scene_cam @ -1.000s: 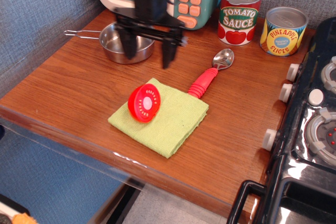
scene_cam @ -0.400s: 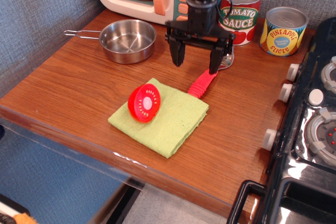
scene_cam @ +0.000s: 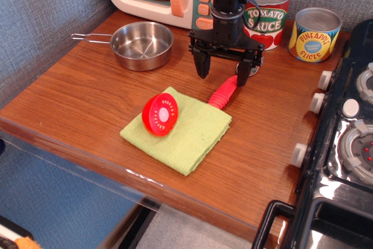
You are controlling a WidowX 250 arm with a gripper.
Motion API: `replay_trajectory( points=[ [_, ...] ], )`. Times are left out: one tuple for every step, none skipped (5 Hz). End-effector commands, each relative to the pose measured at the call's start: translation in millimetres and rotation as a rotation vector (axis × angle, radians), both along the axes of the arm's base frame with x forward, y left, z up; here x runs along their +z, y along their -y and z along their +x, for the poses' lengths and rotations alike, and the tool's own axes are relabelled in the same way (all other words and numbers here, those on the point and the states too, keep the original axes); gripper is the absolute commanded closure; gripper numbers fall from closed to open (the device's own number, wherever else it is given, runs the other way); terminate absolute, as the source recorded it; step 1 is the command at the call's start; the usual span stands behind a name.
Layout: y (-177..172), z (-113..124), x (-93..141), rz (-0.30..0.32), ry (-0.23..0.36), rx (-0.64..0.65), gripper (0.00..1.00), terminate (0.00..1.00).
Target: Place the spoon in front of the pot.
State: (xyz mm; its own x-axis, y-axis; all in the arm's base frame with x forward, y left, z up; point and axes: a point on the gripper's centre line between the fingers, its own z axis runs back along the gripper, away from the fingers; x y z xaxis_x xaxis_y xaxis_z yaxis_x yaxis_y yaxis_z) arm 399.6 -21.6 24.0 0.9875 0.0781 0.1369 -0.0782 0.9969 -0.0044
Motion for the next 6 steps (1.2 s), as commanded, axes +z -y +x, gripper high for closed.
replay_trajectory(
  points=[
    [20, 1, 3, -0.003, 0.026, -0.05, 0.0, 0.0],
    [24, -5, -5, 0.008, 0.001, -0.072, 0.0, 0.0],
    [21, -9, -11, 0.014, -0.018, -0.071, 0.0, 0.0],
    [19, -11, -11, 0.021, -0.022, -0.071, 1.0, 0.0],
    [19, -12, -10, 0.019, -0.032, -0.079, 1.0, 0.0],
    [18, -10, -8, 0.018, -0.023, -0.066, 1.0, 0.0]
  ],
)
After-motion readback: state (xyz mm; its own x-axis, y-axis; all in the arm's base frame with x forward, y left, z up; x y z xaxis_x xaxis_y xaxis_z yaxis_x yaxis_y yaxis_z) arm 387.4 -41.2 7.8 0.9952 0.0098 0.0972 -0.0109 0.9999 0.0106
